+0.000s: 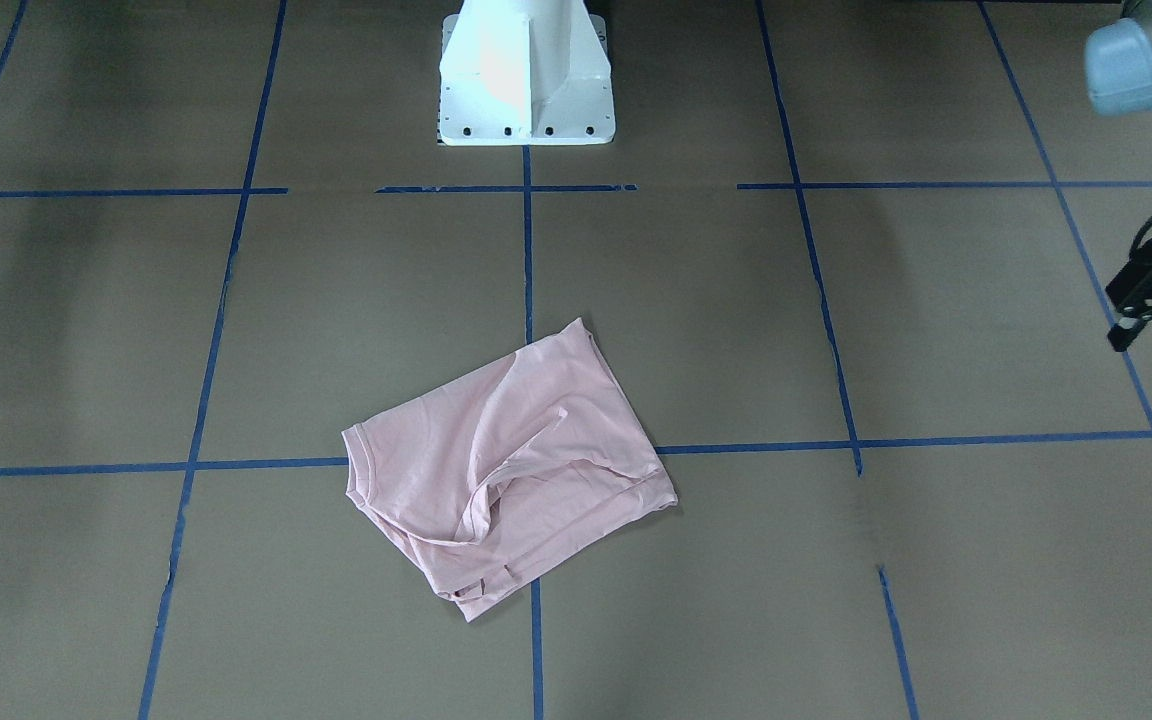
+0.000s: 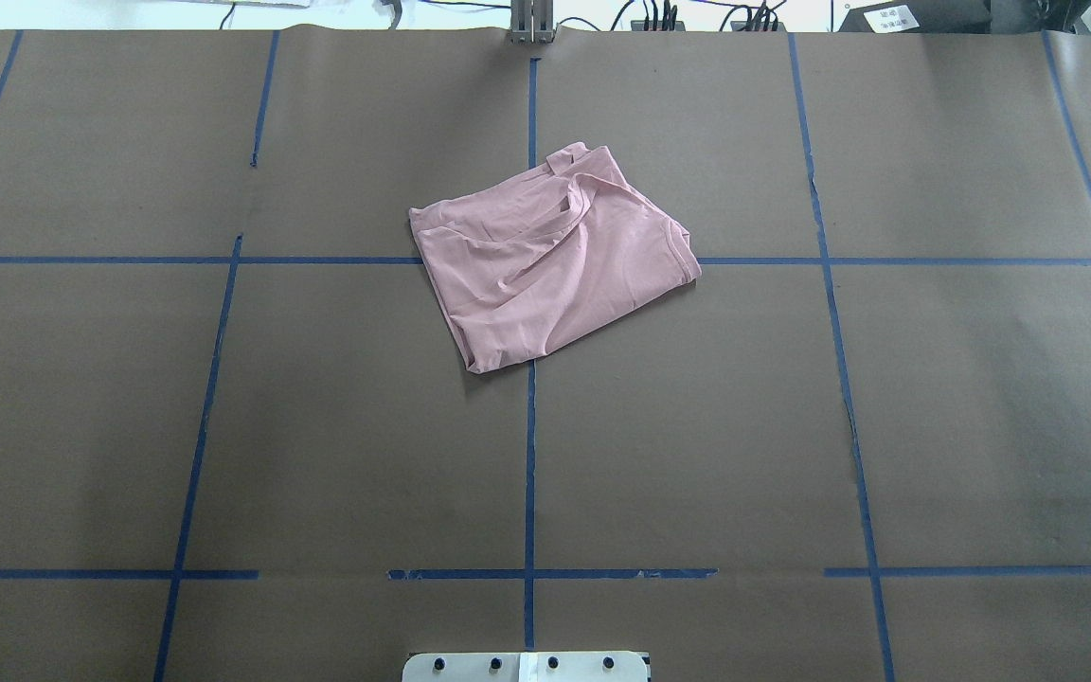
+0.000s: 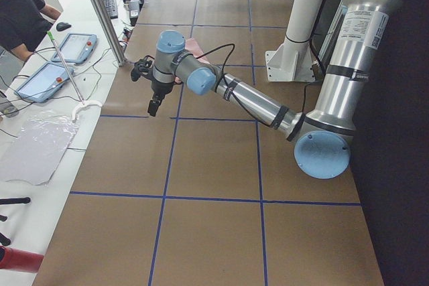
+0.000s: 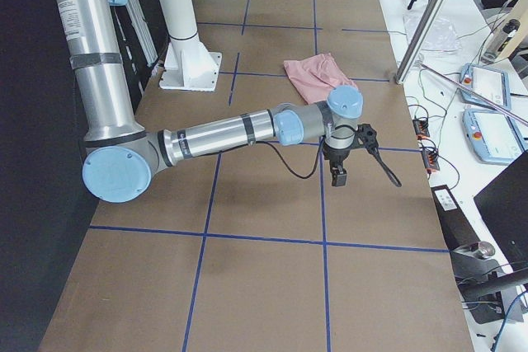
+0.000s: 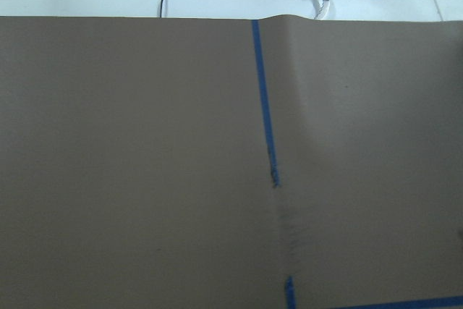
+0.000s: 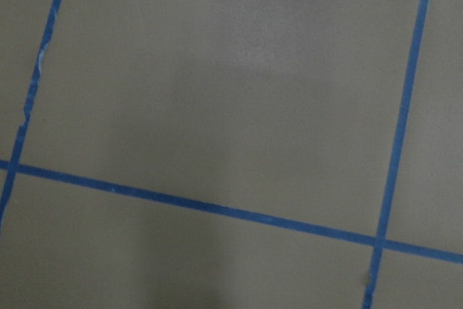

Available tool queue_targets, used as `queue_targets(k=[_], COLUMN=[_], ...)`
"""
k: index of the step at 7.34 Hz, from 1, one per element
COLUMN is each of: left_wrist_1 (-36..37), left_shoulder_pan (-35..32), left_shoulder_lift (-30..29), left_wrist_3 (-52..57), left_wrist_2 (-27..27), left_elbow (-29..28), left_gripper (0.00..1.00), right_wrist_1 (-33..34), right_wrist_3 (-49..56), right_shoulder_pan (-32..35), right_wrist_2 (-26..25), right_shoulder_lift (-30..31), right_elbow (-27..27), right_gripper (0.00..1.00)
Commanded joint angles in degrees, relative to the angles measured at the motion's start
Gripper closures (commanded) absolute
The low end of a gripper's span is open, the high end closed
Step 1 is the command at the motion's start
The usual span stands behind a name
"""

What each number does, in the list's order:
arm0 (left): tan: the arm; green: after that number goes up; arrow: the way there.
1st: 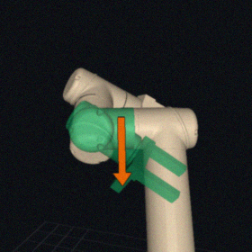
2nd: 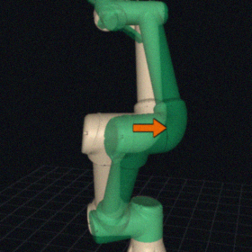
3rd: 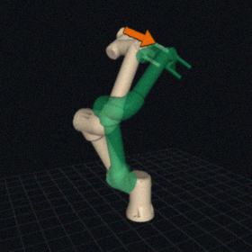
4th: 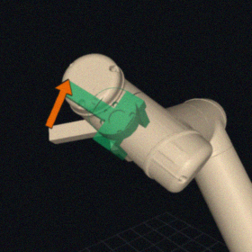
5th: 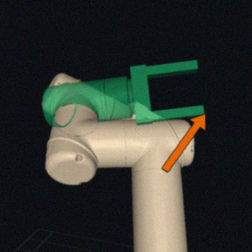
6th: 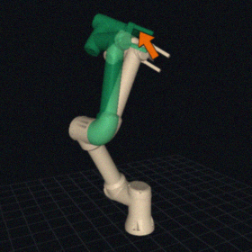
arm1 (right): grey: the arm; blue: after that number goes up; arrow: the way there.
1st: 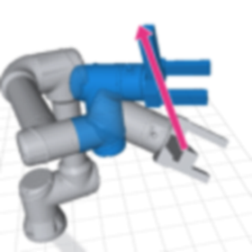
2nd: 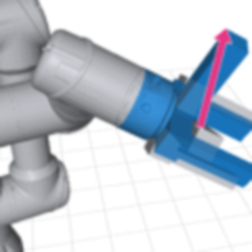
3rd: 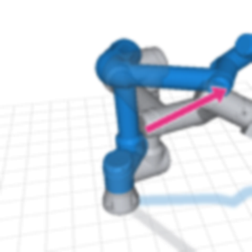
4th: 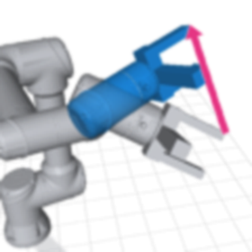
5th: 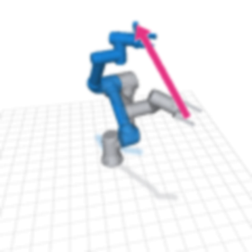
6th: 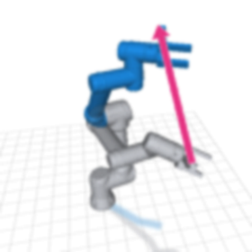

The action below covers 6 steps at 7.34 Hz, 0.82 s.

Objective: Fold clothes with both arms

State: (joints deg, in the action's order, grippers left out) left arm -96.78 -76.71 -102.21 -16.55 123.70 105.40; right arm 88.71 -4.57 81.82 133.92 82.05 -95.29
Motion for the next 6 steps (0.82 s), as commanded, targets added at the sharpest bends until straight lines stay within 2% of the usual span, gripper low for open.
queue_targets(k=[1, 2, 3, 4, 5, 6], left_wrist_1=[3.63, 0.75, -5.81, -9.44, -10.17, -7.65], left_shoulder_pan=[-5.72, -5.21, -5.29, -5.29, -5.38, -5.81], left_shoulder_lift=[5.06, 7.36, 7.99, 9.65, 9.84, 9.75], left_wrist_3=[15.99, 15.93, 15.85, 16.63, 16.46, 16.46], left_wrist_2=[3.45, 5.04, 4.8, 4.79, 4.62, 4.88], left_elbow=[-0.02, -1.32, -5.16, -10.07, -12.47, -12.93], left_gripper=[0.0, 0.0, 0.0, 0.0, 0.0, 0.0], right_wrist_1=[-0.72, -1.25, -1.26, -1.17, -1.17, -0.47], right_wrist_3=[6.59, 6.16, 5.98, 6.06, 5.98, 5.8], right_shoulder_pan=[4.05, 4.14, 4.05, 4.05, 4.05, 4.05], right_wrist_2=[2.05, 1.53, 1.61, 1.52, 1.96, 2.22], right_shoulder_lift=[6.35, 6.45, 7.06, 7.51, 8.21, 8.13], right_elbow=[-0.6, -1.3, -1.83, -1.83, -1.92, -1.4], right_gripper=[0.0, 0.0, 0.0, 0.0, 0.0, 0.0])
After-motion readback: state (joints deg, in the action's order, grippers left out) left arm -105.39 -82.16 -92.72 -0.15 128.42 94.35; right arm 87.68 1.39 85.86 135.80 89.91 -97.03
